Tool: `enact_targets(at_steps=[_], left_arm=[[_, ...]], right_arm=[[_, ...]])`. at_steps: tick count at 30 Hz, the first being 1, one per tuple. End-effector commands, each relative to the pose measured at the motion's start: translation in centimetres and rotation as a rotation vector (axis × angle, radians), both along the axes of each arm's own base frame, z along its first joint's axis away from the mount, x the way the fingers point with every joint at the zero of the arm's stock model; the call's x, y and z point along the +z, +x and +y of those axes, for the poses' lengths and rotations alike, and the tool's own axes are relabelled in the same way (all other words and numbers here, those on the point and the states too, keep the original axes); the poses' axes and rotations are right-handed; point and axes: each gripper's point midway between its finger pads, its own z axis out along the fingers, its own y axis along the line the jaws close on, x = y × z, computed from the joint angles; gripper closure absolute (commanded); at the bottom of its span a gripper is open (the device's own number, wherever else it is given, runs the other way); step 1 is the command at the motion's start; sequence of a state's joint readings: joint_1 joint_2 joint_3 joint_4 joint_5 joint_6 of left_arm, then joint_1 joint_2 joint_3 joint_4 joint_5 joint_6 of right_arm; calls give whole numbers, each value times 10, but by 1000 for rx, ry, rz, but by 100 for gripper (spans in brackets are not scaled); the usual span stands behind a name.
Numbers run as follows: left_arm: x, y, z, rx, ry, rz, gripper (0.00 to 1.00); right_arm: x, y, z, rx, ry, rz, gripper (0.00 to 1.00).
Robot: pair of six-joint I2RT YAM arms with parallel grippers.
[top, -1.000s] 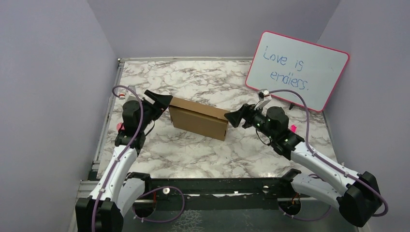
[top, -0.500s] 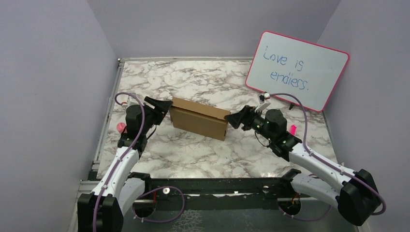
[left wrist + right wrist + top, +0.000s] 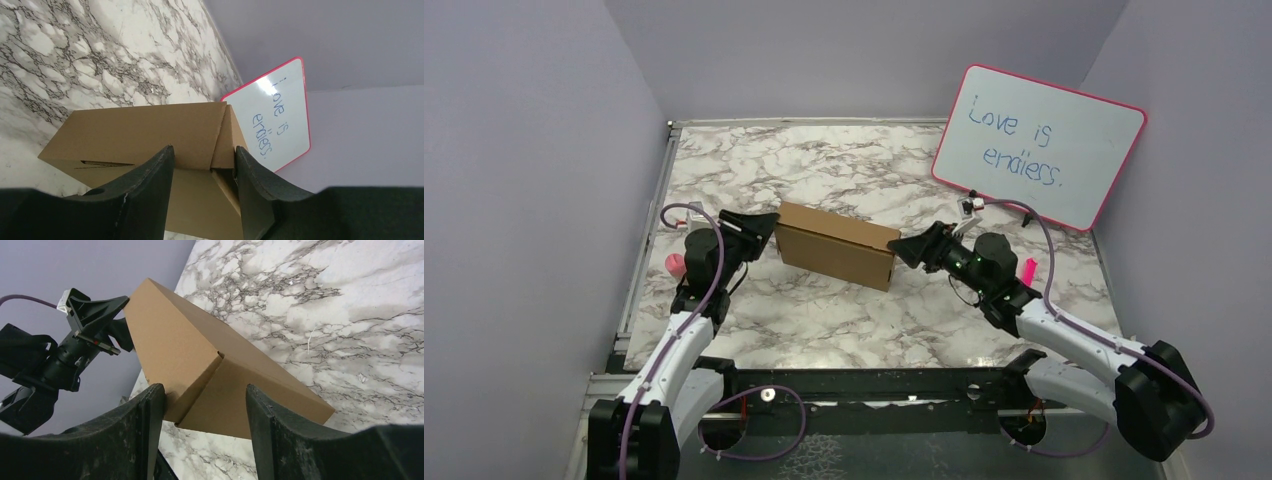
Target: Fold the paper box
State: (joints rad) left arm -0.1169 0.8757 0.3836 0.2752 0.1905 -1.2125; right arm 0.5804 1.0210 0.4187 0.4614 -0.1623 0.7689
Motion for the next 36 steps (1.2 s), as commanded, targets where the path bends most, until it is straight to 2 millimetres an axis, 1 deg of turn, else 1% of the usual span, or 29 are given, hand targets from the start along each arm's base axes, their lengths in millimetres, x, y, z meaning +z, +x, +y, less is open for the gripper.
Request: enact_targets(at_steps=[1, 7, 12, 18, 21, 25, 27, 30, 32, 36], left_arm=[[-49, -14, 5, 34, -24, 167, 55], [-75, -21, 14, 91, -16, 249, 56], [-99, -30, 22, 134, 7, 324, 56], [-123, -39, 34, 152, 121, 406, 59], [-137, -45, 34, 135, 144, 451, 64], [-159, -54, 33, 125, 153, 501, 76], [-164, -55, 36, 111, 208, 503, 80], [-170, -55, 46, 119, 299, 527, 83], [-173, -56, 46, 116, 313, 539, 84], [-182, -61, 43, 109, 313, 563, 88]], right_arm=[[-74, -14, -16, -6, -132, 171, 38], [-93, -14, -28, -37, -157, 201, 43], [-118, -16, -38, -63, -181, 280, 47], [-143, -18, -43, -71, -237, 366, 51], [-153, -17, -49, -86, -275, 377, 55], [-163, -17, -57, -126, -314, 417, 62], [-162, -15, -60, -138, -344, 433, 65], [-151, -8, -60, -132, -367, 394, 68], [-142, -5, -57, -128, -354, 364, 68], [-123, 0, -47, -97, -297, 323, 67]])
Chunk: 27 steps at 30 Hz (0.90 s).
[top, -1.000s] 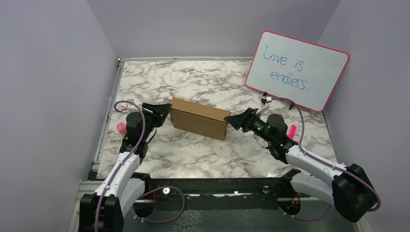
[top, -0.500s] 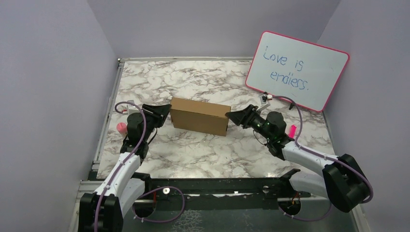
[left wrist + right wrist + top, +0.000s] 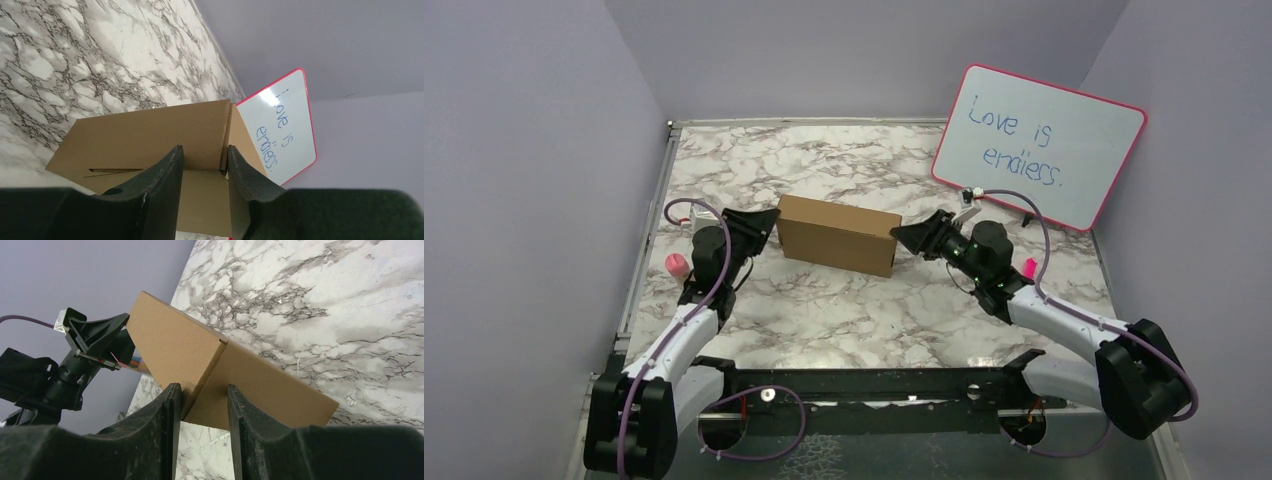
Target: Fold the paper box
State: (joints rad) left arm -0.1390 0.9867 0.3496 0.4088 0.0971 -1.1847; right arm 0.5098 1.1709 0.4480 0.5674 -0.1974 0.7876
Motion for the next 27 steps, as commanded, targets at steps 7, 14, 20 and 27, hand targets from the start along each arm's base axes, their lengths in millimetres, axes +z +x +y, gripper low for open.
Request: enact_targets(at_steps=[7, 14, 20, 27], left_arm=[[-149, -71, 29, 45, 200, 513, 92], [-140, -69, 21, 35, 134, 490, 96], [-139, -66, 14, 7, 111, 494, 96], [-116, -52, 7, -28, 102, 430, 90]], right_arm=[[-73, -17, -31, -48, -188, 240, 64], [-128, -29, -56, -106, -190, 461, 73], [-162, -44, -74, -151, -296, 599, 77], [-116, -19, -58, -72, -179, 467, 68]])
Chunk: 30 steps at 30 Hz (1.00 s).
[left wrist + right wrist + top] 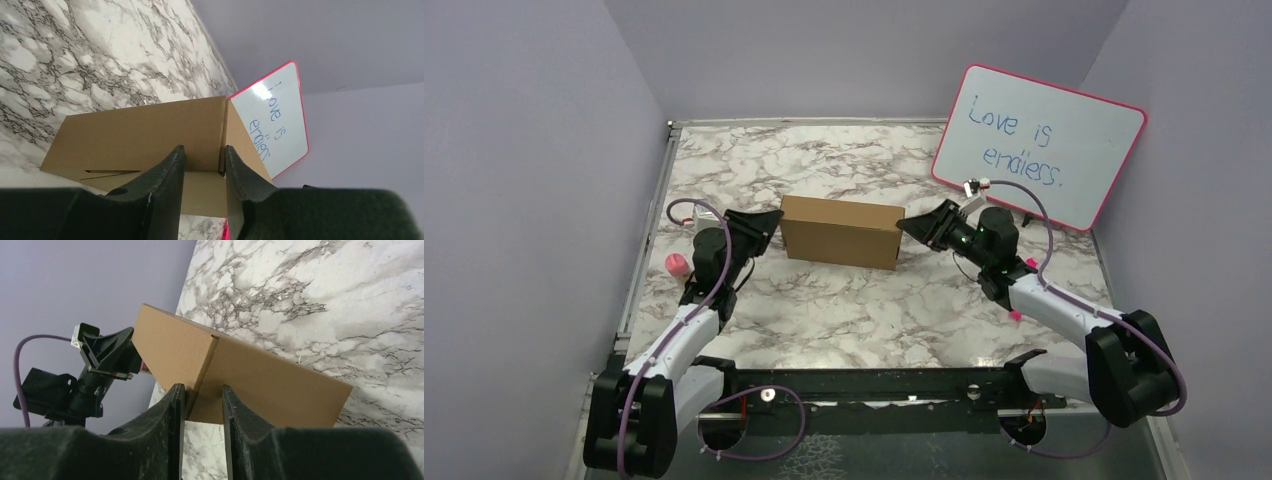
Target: Fold the paper box
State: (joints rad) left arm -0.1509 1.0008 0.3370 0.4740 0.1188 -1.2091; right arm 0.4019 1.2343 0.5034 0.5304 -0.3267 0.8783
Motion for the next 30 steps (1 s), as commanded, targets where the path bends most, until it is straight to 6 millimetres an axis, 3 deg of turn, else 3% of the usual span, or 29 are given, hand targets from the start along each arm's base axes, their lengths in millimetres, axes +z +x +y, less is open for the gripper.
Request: enact_targets(at_steps=[1, 11, 20, 24, 30], left_arm=[[-115, -47, 16, -6, 152, 440, 88], [-26, 0, 13, -62, 240, 202, 69], [39, 21, 14, -81, 304, 34, 54], [45, 24, 16, -86, 343, 11, 50], [34, 22, 4, -159, 320, 26, 50]], right_arm=[[-105, -31, -44, -36, -223, 340, 67], [-28, 11, -21, 95, -99, 170, 54], [16, 23, -20, 119, -85, 66, 44], [24, 21, -19, 137, -74, 50, 44], [35, 18, -14, 173, -49, 24, 44]])
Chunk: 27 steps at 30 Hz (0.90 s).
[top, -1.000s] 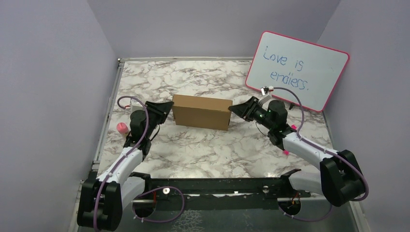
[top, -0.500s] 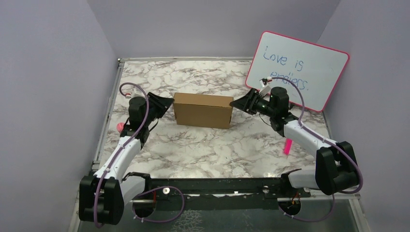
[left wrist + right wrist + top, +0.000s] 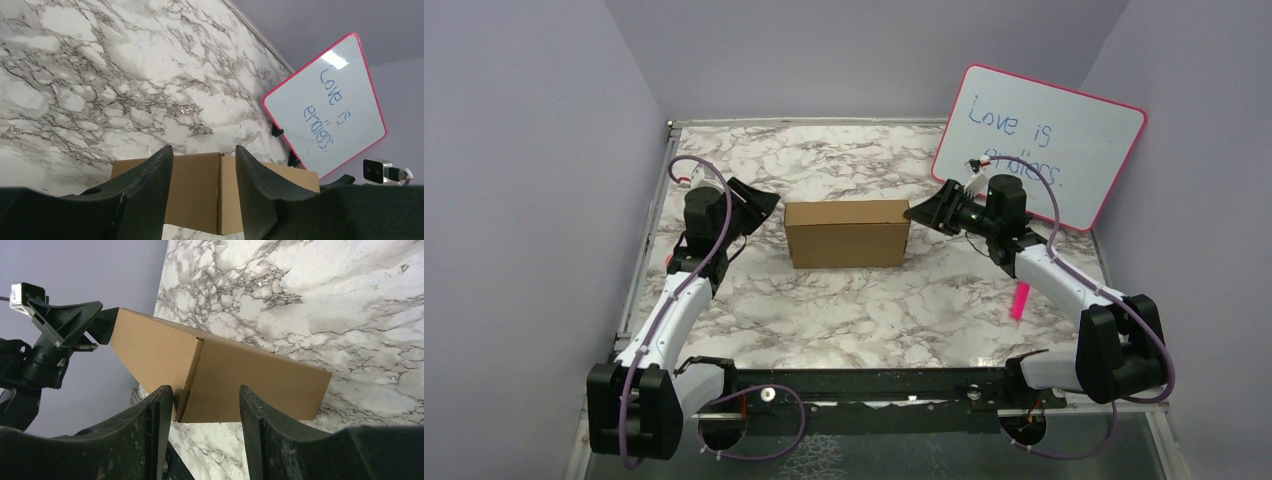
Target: Fold the paper box
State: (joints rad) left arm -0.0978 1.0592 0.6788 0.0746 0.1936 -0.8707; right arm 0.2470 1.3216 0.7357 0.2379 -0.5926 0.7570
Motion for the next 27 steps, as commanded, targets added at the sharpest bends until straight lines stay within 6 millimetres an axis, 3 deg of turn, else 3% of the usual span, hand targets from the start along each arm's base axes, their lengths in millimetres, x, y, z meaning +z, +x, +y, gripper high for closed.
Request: enact_targets(at_steps=[1, 6, 12, 22, 27], left_arm=[[-8, -1, -9, -72, 1, 19, 50], [-19, -6, -20, -134, -31, 42, 49], [-20, -12, -27, -179, -42, 45, 50], [-34, -16, -30, -211, -28, 73, 50], [-53, -24, -29, -213, -30, 118, 58]], right_arm=[[24, -2, 4, 48, 21, -58, 44], [34, 1, 3, 43, 27, -85, 43], [27, 3, -1, 38, 31, -68, 44], [-11, -1, -1, 44, 23, 8, 56], [-41, -13, -4, 59, -3, 59, 60]])
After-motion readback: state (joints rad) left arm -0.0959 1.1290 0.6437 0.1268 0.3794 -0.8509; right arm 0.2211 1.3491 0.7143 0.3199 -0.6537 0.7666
